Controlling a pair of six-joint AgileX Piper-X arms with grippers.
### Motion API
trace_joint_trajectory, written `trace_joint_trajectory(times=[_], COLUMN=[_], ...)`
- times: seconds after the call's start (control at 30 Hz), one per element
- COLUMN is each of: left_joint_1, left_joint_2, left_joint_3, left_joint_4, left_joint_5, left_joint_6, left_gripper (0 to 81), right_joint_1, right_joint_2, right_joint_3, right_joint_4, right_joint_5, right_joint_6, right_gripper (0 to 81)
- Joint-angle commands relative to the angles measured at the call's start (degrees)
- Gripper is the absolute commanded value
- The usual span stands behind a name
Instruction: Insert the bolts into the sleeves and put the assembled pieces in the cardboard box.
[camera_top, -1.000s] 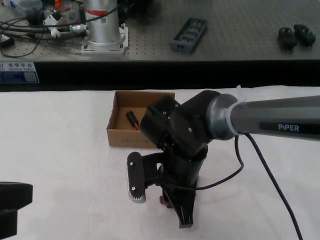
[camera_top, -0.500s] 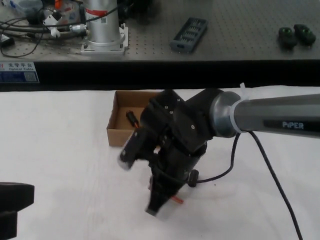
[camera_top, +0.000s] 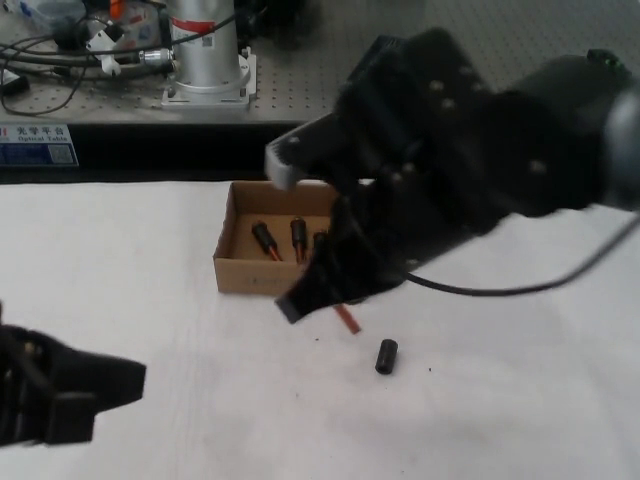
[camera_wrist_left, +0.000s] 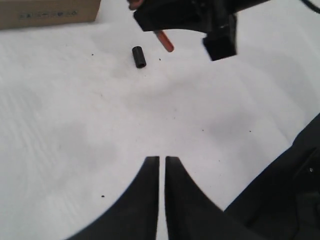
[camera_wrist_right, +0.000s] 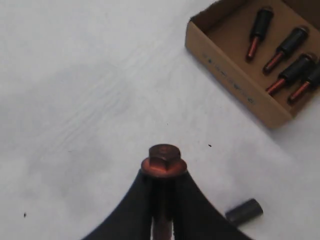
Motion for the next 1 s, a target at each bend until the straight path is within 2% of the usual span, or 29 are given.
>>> trace_joint_trajectory(times=[0.0,0.17,0.27,0.33,0.4,0.53,0.67,0.97], left_joint_1=[-0.32,-4.74,-8.47,-11.36,-14.19,-18.47,-20.77,-21.29], left_joint_2=[0.93,9.22,13.93,17.16,20.06,27.64,35.94,53.99], left_joint_3=[-1.20,-4.73,-6.07,-7.04,-8.25,-12.89,-19.98,-38.56], left_joint_4=[-0.44,-0.64,-2.86,-4.63,-5.67,-6.14,-5.75,1.16], left_joint_5=[0.86,0.74,-1.05,-5.81,-10.29,-14.19,-18.35,-24.94], left_joint_6=[0.70,0.70,0.70,-0.01,-0.36,-0.89,-4.37,-4.90], left_gripper=[3.4,6.7,19.0,28.4,31.7,30.2,30.2,30.2], right_joint_1=[-0.73,-2.81,-4.39,-5.46,-6.36,-8.25,-10.04,-11.35], right_joint_2=[-4.05,-17.45,-25.73,-31.51,-36.78,-46.90,-54.19,-63.70], right_joint_3=[4.05,15.19,19.85,22.61,24.85,27.58,28.69,28.67], right_joint_4=[0.05,-1.95,-1.93,-1.93,-1.38,2.05,7.50,16.91], right_joint_5=[1.32,2.89,3.44,3.96,4.90,8.30,9.75,13.27], right_joint_6=[0.48,1.41,3.00,3.46,3.87,5.11,7.70,9.17], right_gripper=[6.1,6.1,6.1,6.1,6.1,6.1,6.1,6.1])
